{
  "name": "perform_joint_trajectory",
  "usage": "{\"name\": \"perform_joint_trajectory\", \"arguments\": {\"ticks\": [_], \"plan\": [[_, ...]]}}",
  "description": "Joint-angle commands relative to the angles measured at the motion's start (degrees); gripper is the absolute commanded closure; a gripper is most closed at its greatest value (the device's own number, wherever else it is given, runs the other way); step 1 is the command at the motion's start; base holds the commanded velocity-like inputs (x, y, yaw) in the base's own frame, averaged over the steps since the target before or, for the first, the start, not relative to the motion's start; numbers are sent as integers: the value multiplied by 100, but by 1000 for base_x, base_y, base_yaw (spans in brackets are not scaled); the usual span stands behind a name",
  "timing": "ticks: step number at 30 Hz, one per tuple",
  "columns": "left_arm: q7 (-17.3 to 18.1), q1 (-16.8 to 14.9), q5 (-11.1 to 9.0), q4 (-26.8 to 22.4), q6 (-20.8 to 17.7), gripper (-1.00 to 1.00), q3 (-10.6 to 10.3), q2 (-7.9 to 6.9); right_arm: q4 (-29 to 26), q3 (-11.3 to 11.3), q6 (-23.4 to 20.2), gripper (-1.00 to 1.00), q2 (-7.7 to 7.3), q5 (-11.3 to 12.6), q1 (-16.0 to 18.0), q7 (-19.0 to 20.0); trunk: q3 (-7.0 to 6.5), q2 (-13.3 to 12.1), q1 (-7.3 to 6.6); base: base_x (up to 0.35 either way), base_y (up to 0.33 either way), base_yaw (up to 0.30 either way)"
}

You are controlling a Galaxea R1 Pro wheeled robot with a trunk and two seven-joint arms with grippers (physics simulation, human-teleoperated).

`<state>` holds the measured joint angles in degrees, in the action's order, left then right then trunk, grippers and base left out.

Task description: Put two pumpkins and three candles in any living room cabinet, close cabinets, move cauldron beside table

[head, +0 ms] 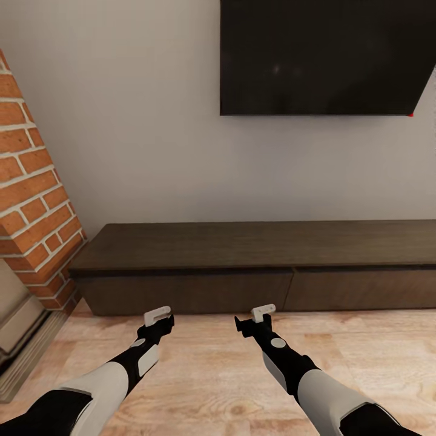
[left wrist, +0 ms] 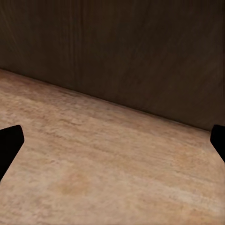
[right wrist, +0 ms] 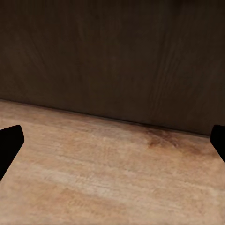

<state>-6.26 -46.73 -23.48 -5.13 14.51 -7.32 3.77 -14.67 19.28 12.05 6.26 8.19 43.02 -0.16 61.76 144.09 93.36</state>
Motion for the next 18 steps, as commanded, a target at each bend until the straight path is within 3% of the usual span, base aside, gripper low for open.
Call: {"name": "perform_joint_trajectory", "arguments": {"ticks": [1, 7, 18], "plan": [[-30, -3, -35, 3, 17, -100, -50, 1, 8, 41, 25, -100, -2, 60, 5, -2, -5, 2, -1, 0, 0, 0], [-33, -3, -37, 53, 16, -100, -45, 1, 8, 41, 20, -100, -2, 60, 5, -2, -61, 2, -1, 0, -59, 0], [-30, -3, -39, 73, 16, -100, -41, 1, 8, 41, 8, -100, -2, 60, 5, -3, -155, 2, -1, 0, -275, 0]]}}
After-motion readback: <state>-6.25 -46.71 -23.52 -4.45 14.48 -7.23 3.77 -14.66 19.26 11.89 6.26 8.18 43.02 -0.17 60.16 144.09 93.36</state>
